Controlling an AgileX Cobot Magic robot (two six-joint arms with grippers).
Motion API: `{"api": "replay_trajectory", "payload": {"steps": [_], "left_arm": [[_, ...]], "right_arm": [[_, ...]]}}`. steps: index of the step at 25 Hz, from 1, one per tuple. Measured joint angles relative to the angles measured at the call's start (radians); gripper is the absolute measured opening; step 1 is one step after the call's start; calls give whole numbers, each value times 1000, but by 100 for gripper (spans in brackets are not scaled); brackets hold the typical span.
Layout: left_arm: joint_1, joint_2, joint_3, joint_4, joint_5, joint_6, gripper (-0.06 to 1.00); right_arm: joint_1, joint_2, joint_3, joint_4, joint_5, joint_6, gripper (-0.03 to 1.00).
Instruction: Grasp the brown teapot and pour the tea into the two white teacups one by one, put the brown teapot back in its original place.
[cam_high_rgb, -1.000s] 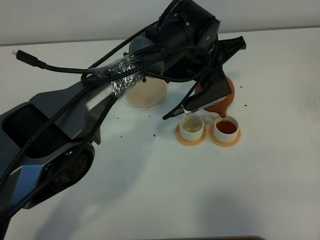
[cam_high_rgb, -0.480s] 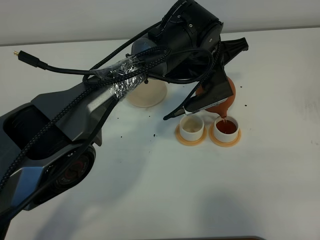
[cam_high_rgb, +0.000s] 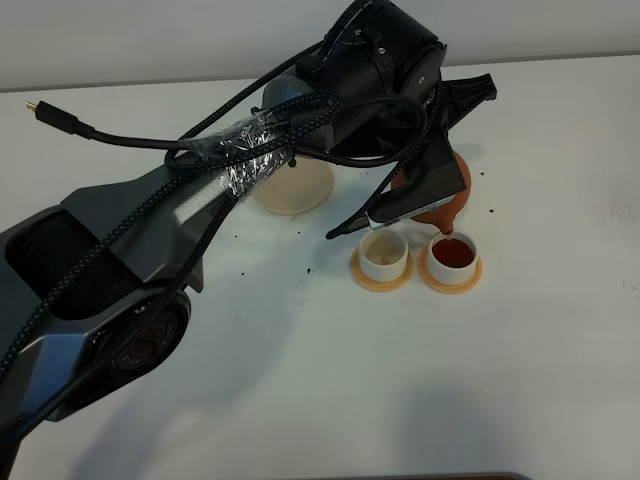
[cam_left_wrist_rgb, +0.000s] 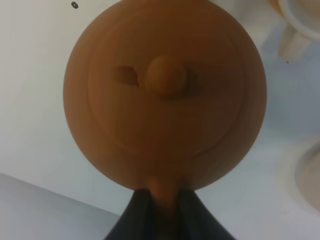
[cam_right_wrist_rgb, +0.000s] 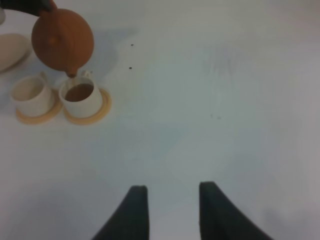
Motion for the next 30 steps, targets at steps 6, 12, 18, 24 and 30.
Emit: {"api": "replay_trajectory", "payload": {"steps": [6,12,18,24,30], "left_arm": [[0,0,0,-9,0,0,12],[0,0,0,-44,12,0,12],[11,-2,0,-72,34,-4,12],[36,-2,0,-116,48,-10,12],[59,-2,0,-158,56,-15,12]], "right_arm": [[0,0,0,0,0,0,24],[0,0,0,0,0,0,24],[0,0,0,0,0,0,24],[0,0,0,0,0,0,24],[0,0,0,0,0,0,24]]}}
